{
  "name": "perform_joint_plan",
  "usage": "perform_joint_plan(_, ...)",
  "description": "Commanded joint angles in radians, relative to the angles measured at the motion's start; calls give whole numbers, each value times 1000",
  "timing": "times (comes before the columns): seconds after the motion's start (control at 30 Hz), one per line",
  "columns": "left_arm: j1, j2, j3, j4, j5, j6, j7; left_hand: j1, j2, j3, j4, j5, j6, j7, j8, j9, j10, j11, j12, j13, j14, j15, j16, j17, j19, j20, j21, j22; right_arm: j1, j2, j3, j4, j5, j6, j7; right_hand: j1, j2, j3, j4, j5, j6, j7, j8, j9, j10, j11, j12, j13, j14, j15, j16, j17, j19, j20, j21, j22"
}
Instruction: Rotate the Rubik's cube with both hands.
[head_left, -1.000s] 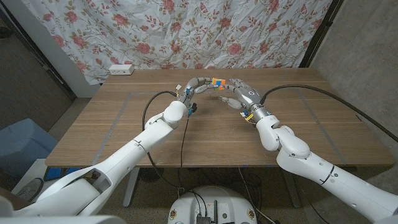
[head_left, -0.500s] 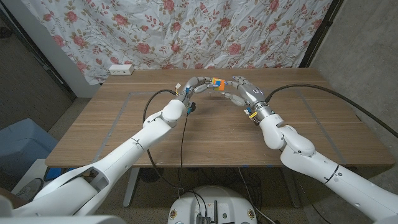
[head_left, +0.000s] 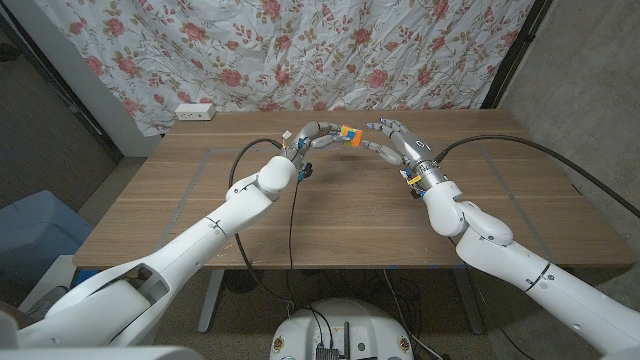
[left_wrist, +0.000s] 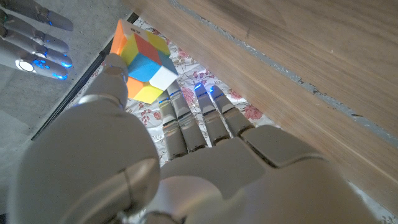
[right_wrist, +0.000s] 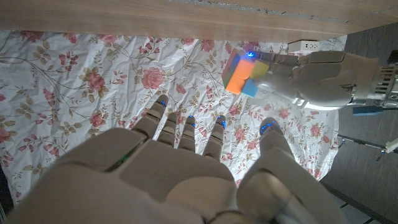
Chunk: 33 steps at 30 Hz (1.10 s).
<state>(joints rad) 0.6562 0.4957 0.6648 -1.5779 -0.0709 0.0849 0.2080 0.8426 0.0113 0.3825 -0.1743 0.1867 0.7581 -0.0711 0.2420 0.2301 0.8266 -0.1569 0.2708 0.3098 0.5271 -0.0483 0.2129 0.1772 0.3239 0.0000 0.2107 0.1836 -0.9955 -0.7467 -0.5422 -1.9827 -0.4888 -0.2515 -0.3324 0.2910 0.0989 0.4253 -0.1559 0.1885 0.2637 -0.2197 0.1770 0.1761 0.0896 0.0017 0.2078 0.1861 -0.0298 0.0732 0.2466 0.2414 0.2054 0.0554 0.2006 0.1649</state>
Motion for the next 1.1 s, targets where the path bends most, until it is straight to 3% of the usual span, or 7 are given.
perform_joint_plan(0.03, -27, 44, 21, -40, 65, 45, -36, 3, 28, 1, 3, 6, 48, 12, 6, 6, 74, -66, 7, 2, 12, -122, -5, 1, 7, -3, 3, 2, -4, 8, 40, 32, 116, 60, -28, 2, -12, -3, -2, -1, -10, 1, -4, 1, 14, -1, 7, 3, 11, 2, 2, 3, 10, -2, 3, 3)
perform_joint_plan(0.63, -121, 129, 77, -64, 220, 62, -180, 3, 28, -1, 3, 6, 46, 11, 3, 6, 73, -66, 4, 3, 12, -121, -6, 1, 6, -3, 2, 2, -10, 28, 103, 88, 339, 167, -11, -14, -16, -13, 5, -7, -48, 1, -5, 0, 31, 2, 5, 2, 8, -22, -2, 0, 3, -16, -7, 3)
perform_joint_plan(1.1, -171, 179, 110, -95, 359, 66, -275, 1, 28, -3, 4, 6, 45, 7, 0, 7, 71, -66, 2, 4, 9, -123, -7, 1, 4, -2, 2, 2, 8, 32, 122, 127, 476, 204, 41, -38, -20, -25, 16, -13, -81, 7, -9, 0, 32, 12, -1, 2, 7, -13, -3, 1, -5, -13, -12, 3)
